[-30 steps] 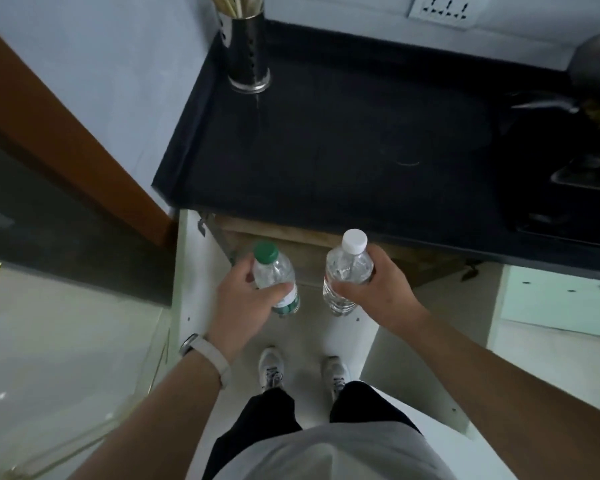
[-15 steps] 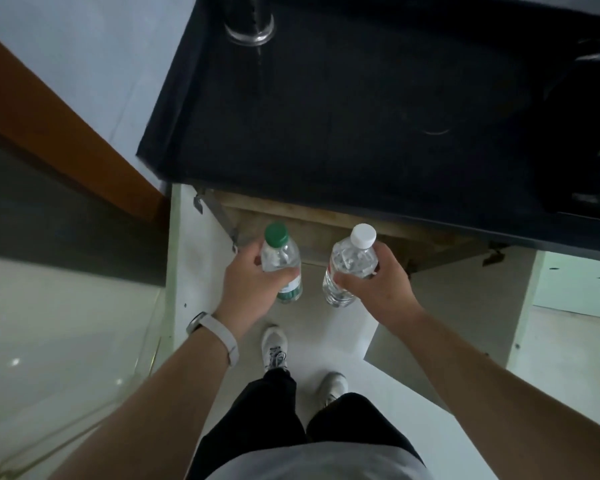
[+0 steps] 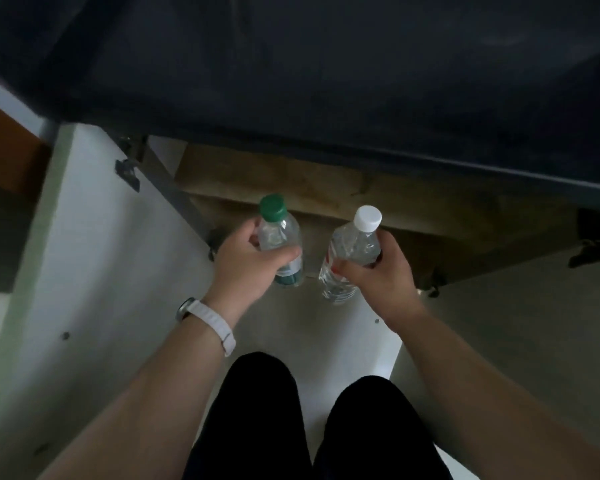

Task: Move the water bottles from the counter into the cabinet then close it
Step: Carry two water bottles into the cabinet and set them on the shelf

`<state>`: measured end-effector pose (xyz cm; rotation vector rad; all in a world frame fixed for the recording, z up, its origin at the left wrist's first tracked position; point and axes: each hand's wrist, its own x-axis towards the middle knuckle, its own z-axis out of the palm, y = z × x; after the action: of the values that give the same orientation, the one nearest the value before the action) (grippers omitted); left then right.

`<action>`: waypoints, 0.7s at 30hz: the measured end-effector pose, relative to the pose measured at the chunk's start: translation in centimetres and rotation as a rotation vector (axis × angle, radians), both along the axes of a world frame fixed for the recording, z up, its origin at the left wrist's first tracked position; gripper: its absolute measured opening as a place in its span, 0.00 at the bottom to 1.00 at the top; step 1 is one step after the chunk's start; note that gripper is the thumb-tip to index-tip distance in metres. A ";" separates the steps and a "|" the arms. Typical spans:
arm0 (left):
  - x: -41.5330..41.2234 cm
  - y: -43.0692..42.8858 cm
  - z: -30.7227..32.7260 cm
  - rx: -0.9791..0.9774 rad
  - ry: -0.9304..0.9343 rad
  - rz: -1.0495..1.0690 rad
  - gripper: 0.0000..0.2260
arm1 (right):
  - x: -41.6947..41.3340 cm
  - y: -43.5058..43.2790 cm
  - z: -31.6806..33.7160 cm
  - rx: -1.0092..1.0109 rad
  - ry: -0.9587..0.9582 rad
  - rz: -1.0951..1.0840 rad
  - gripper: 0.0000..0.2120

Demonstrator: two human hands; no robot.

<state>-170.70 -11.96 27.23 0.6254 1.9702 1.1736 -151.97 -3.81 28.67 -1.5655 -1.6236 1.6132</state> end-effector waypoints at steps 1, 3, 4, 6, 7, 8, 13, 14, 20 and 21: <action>-0.1 0.5 -1.5 0.015 0.004 0.002 0.19 | -0.1 0.5 -1.5 0.018 0.025 -0.010 0.25; -0.3 1.6 -4.0 0.047 0.017 -0.003 0.19 | -0.2 1.5 -4.3 0.058 0.067 -0.018 0.27; -0.4 2.0 -5.0 0.064 0.019 0.000 0.19 | -0.3 2.0 -5.6 0.075 0.080 -0.014 0.27; -0.6 3.0 -6.8 0.103 0.019 0.015 0.18 | -0.5 3.1 -7.7 0.115 0.101 0.000 0.26; -0.8 3.4 -7.5 0.120 0.022 0.016 0.18 | -0.6 3.6 -8.5 0.132 0.113 0.008 0.25; -0.9 3.9 -8.2 0.135 0.027 0.007 0.18 | -0.6 4.2 -9.2 0.149 0.122 0.020 0.24; -1.8 6.2 -9.7 0.194 0.059 -0.028 0.17 | -0.7 6.6 -10.8 0.235 0.169 0.069 0.21; -2.0 6.7 -9.7 0.209 0.067 -0.034 0.17 | -0.6 7.0 -10.9 0.247 0.182 0.079 0.21; -2.7 8.7 -8.3 0.330 0.146 -0.036 0.19 | -0.8 8.7 -9.9 0.303 0.250 0.077 0.20; -2.8 9.0 -8.0 0.341 0.152 -0.039 0.19 | -0.9 8.8 -9.6 0.310 0.262 0.070 0.20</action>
<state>-173.51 -3.00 19.26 0.9477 1.8842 1.4902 -152.87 4.95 19.02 -1.1052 -1.7004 1.4455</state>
